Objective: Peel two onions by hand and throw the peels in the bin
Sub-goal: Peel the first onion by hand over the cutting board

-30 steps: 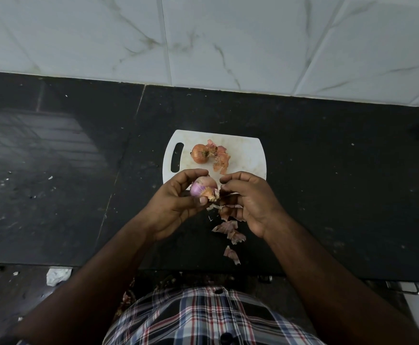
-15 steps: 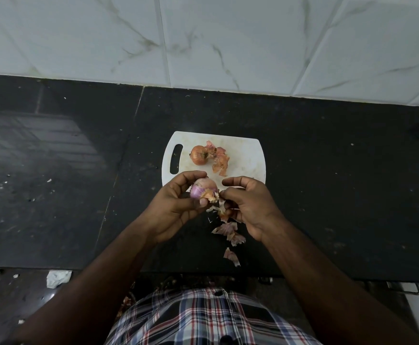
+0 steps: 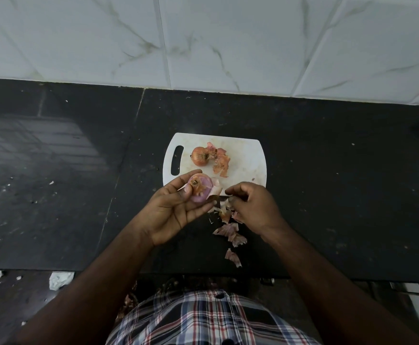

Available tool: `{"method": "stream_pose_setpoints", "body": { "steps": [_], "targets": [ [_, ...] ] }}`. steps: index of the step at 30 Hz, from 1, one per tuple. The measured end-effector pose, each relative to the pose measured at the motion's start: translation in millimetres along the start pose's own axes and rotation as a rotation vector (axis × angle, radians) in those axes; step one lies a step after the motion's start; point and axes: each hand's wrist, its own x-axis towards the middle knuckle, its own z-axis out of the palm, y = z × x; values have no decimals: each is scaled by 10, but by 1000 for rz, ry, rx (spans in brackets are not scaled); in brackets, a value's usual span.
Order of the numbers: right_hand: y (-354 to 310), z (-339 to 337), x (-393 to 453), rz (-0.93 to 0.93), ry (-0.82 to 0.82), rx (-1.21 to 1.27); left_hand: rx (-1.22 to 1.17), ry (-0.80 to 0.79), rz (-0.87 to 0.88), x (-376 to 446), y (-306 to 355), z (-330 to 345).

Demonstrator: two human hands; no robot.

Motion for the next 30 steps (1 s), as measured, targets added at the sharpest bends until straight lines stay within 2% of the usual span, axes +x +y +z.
{"method": "stream_pose_setpoints", "body": {
  "steps": [3,7,13,20,30],
  "targets": [
    [-24,-20,-7,27,-44,79,55,42,-20,-2,-10,-10],
    [-205,-18,-46,62,-120,430,96,95,9,10,-60,8],
    [-271,83,-60,27,-44,430,217,121,39,33,-68,18],
    [-153,95,-38,28,56,217,192,119,44,-12,-62,11],
    [-167,116,-79,-192,137,-192,228,166,-56,-26,-127,-1]
  ]
}}
